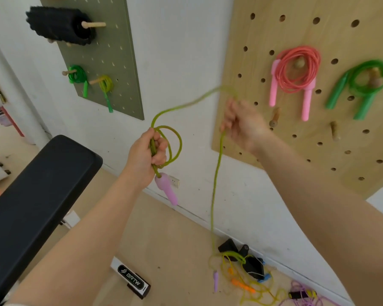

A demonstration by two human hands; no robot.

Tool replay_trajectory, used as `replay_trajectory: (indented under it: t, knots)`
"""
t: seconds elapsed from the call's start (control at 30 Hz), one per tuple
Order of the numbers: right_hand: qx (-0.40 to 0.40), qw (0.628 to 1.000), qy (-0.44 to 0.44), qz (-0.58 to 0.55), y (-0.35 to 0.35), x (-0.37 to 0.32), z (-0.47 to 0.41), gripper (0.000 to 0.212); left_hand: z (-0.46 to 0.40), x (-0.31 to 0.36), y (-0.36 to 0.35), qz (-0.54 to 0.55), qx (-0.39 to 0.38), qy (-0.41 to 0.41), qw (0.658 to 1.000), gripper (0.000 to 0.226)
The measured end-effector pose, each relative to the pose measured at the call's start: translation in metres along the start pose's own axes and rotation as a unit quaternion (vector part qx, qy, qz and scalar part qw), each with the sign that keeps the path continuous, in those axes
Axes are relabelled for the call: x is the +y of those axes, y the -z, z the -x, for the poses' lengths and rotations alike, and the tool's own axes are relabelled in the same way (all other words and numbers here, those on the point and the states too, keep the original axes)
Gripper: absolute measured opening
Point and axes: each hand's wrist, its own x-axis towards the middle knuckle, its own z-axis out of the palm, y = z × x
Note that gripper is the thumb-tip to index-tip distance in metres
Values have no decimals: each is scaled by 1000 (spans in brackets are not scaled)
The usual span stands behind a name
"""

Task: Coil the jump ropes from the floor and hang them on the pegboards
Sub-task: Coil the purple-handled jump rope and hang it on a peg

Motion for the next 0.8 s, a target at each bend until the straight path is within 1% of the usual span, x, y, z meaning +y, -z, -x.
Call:
replay_trajectory:
  t: [0.03,0.07,0.1,0.17,0.2,0.27,0.3,0.33,0.37,0.4,0.43,0.47,0.5,0.53,0.57,0.6,0.67,0.7,0.77,0.8]
  knots:
    - [-19,997,37,-69,-13,-21,-4,25,-1,2,-1,-30,-2,-3,1000,34]
    - [-25,995,54,-78,-20,-33,-8,26,-1,2,-3,-54,-7,-5,998,35]
    - [-13,998,47,-30,-21,-36,-11,28,0,3,-4,-72,-13,-6,997,34]
    - [27,992,-15,122,-10,-19,-11,33,2,2,-5,-88,-18,-4,996,35]
    - [37,984,-47,166,-3,-6,-10,34,3,1,-4,-87,-17,-1,996,35]
    - [37,972,-95,213,3,13,-9,31,3,0,-1,-77,-16,4,997,36]
    - [35,959,-110,259,2,16,-8,27,3,-1,1,-74,-15,4,997,36]
    - [28,937,-120,327,1,18,-7,21,3,-1,3,-75,-15,1,997,34]
    - [10,900,-125,417,-2,18,-4,17,3,-1,4,-81,-14,-7,997,33]
    - [-24,844,-126,521,-6,19,-2,15,2,-2,5,-92,-10,-17,996,31]
    - [-75,774,-130,615,-12,20,2,17,2,-2,4,-104,-5,-25,994,29]
    - [-135,703,-135,685,-18,21,6,22,1,-2,3,-111,1,-30,993,27]
    - [-185,655,-145,718,-26,22,12,26,0,-2,2,-111,4,-34,993,24]
    - [-218,633,-156,726,-33,22,17,29,0,-2,1,-111,4,-39,993,22]
    - [-240,628,-154,724,-39,21,21,31,-1,-2,2,-120,4,-46,992,20]
    - [-257,625,-132,725,-45,20,24,31,-3,-2,3,-140,4,-55,989,19]
    - [-267,624,-33,734,-50,19,24,27,-6,-2,5,-201,6,-69,977,16]
    - [-255,646,21,719,-50,17,24,25,-6,-3,7,-233,9,-69,970,16]
    - [-213,735,93,638,-48,9,24,22,-8,-5,12,-275,11,-62,959,17]
    - [-201,775,111,589,-49,3,25,20,-10,-7,15,-283,4,-59,957,16]
